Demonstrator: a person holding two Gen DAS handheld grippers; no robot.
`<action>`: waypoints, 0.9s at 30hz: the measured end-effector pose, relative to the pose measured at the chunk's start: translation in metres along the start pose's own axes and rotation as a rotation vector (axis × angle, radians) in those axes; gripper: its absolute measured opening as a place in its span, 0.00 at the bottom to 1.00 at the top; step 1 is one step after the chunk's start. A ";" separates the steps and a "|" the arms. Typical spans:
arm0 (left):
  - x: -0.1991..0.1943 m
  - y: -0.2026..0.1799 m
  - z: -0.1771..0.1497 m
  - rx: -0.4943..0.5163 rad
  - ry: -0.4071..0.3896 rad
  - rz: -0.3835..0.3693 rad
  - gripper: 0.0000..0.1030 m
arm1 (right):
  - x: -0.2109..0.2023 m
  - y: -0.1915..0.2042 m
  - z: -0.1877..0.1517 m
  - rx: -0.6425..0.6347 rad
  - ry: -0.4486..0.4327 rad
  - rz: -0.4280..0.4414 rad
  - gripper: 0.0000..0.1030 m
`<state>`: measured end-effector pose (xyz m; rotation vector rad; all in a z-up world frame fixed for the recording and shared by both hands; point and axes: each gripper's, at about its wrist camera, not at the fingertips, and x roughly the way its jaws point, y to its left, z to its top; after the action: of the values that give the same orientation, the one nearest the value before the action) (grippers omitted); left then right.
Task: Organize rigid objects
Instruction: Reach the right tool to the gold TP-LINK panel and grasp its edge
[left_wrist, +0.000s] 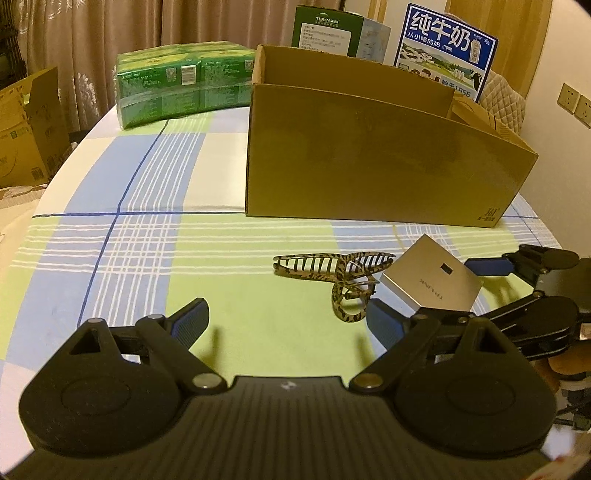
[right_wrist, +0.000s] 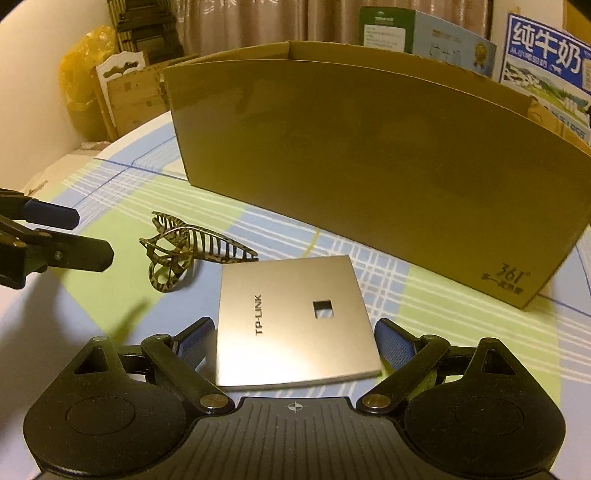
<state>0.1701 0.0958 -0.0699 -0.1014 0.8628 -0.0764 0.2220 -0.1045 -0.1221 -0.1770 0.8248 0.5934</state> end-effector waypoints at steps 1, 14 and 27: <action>0.000 -0.001 0.000 0.001 0.001 0.000 0.87 | 0.001 0.000 0.000 -0.001 -0.001 0.000 0.89; 0.005 -0.009 0.001 0.042 -0.005 0.003 0.87 | 0.003 0.002 0.004 0.000 0.003 -0.014 0.83; 0.024 -0.038 0.005 0.087 -0.042 -0.013 0.70 | -0.034 -0.018 -0.017 0.148 -0.029 -0.084 0.83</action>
<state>0.1887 0.0554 -0.0800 -0.0270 0.8160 -0.1240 0.2033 -0.1401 -0.1105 -0.0675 0.8252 0.4538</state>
